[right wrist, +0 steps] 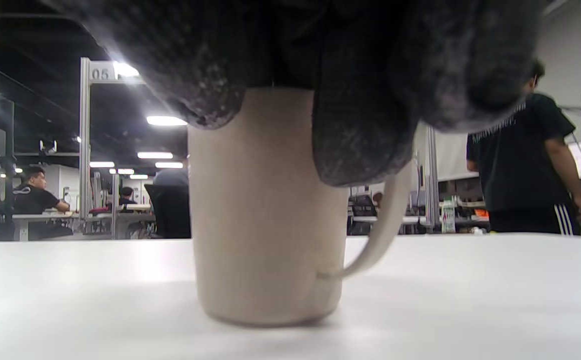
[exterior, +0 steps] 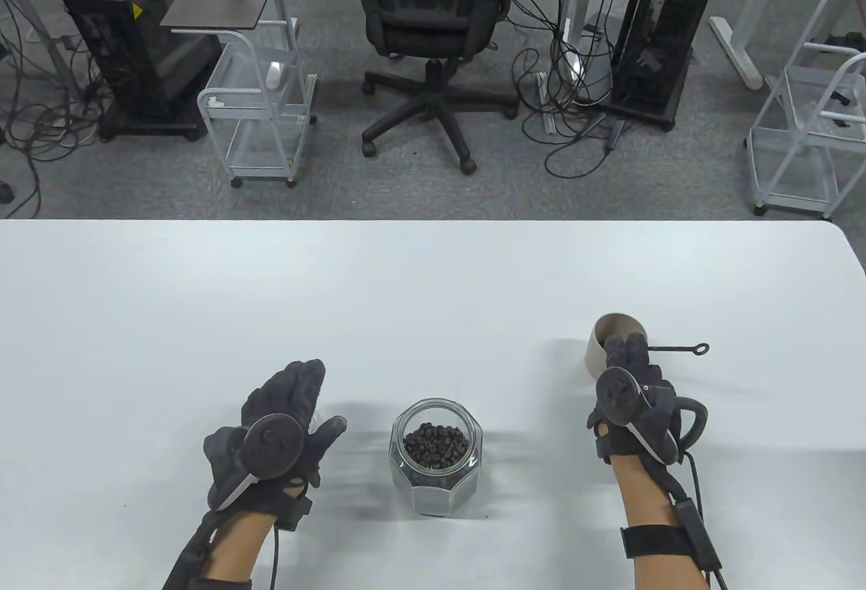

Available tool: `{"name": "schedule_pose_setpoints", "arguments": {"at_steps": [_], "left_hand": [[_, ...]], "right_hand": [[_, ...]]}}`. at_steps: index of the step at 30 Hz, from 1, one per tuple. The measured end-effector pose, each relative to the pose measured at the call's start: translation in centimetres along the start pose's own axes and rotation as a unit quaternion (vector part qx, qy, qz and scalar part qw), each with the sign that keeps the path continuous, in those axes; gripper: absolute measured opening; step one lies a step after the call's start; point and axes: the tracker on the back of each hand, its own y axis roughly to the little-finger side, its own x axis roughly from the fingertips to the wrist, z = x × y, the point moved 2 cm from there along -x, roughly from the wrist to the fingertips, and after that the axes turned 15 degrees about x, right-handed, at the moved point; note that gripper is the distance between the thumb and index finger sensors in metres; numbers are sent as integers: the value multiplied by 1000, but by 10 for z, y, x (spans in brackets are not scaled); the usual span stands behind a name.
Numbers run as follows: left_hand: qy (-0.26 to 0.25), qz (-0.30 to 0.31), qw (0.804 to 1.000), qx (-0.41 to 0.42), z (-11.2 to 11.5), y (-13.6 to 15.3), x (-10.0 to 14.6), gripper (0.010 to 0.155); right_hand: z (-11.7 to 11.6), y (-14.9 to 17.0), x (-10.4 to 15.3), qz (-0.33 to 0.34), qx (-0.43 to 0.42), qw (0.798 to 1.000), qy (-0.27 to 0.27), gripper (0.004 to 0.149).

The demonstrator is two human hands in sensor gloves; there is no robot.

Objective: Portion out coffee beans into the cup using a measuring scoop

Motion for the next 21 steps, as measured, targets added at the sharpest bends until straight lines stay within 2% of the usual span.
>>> {"name": "schedule_pose_setpoints", "arguments": {"at_steps": [4, 12, 14, 21], "left_hand": [[4, -6, 1000, 0, 1, 4, -2, 84], [1, -16, 1000, 7, -1, 10, -3, 84], [1, -19, 1000, 10, -2, 11, -3, 84], [-5, -14, 1000, 15, -4, 9, -3, 83]], "right_hand": [[2, -2, -1, 10, 7, 999, 31, 38], [10, -5, 3, 37, -2, 998, 54, 36], [19, -11, 4, 52, -6, 997, 62, 36], [77, -57, 9, 141, -21, 981, 131, 36]]}}
